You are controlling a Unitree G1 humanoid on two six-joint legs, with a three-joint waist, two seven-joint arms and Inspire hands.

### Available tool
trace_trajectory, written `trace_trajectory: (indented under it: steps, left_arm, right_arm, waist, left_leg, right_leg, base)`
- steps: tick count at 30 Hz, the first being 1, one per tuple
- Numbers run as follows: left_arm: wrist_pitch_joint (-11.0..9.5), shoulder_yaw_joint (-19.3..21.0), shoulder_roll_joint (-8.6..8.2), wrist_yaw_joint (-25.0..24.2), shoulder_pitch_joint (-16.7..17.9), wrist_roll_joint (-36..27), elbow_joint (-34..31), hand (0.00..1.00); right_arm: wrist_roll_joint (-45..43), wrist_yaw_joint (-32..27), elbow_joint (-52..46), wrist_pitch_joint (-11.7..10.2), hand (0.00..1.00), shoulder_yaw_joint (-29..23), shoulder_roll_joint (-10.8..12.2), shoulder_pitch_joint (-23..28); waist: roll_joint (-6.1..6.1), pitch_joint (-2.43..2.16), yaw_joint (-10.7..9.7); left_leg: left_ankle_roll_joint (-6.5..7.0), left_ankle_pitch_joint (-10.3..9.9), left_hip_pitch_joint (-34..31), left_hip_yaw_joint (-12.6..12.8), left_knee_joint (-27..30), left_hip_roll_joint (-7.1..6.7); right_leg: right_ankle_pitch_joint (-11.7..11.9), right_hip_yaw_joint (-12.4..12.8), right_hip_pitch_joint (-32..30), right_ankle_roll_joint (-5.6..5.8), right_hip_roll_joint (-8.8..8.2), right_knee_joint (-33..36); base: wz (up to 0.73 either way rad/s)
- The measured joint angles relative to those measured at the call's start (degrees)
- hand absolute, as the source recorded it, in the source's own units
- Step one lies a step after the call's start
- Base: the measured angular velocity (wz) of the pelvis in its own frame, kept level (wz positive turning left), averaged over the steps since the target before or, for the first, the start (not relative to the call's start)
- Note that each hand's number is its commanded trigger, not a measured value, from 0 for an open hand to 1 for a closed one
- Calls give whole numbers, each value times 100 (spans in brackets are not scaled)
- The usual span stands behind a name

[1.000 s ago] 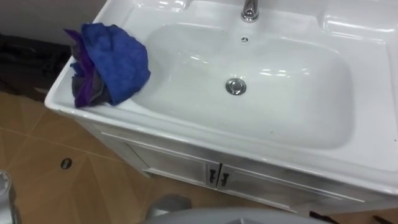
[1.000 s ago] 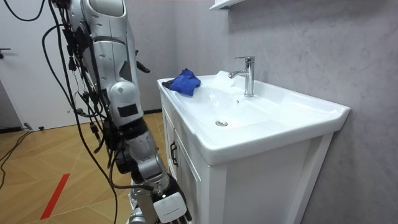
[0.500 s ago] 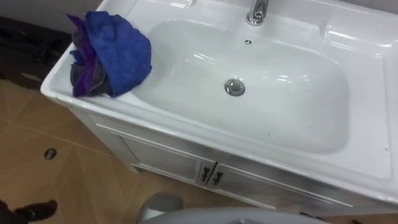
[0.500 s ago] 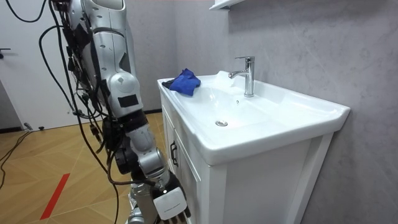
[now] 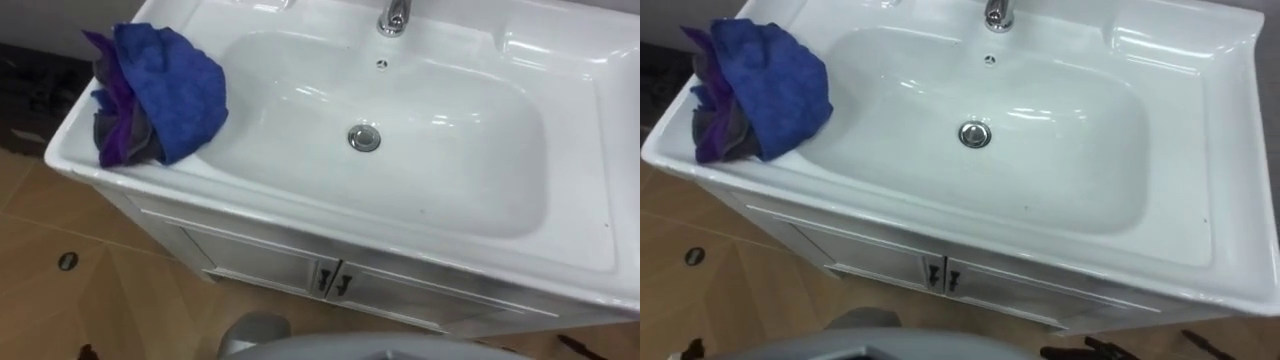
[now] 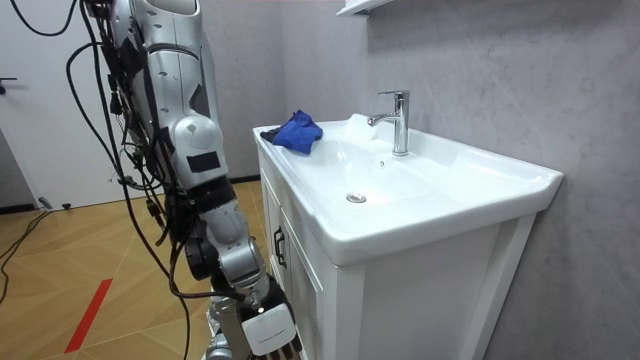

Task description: Wipe basin

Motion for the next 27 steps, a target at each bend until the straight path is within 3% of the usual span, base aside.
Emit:
trace_trajectory:
  steps: [12, 15, 21, 27]
  left_arm:
    - [323, -127, -51, -713, -322, 76, 20, 0]
    - [343, -199, -55, -837, -346, 211, 64, 0]
    - [629, -278, -59, -1093, -386, 691, 134, 0]
    - [826, -268, -66, -1361, -384, 689, 295, 0]
  right_arm:
    - [-223, 59, -64, 178, 0, -16, 4, -122]
    - [-226, 59, -56, 206, 0, -13, 3, -123]
    - [-778, 18, -96, 345, 0, -58, -20, -113]
    - [-1156, 12, -215, 436, 0, -127, -26, -101]
  waist:
    - [10, -4, -406]
    - [17, -5, -412]
    - [51, -11, -422]
    - [26, -7, -425]
  left_leg:
    - [26, -27, 59, 193, -58, 36]
    - [33, -31, 78, 241, -74, 37]
    - [55, -45, 119, 309, -95, 51]
    - [88, -79, 172, 364, -81, 52]
  right_leg:
    - [58, 210, -19, 15, 17, -19]
    - [73, 247, -17, 24, 19, -39]
    - [119, 357, -5, 41, 33, -86]
    - [125, 372, -17, 53, 6, -54]
  base:
    - [-9]
    - [-6]
    - [-7]
    - [-3]
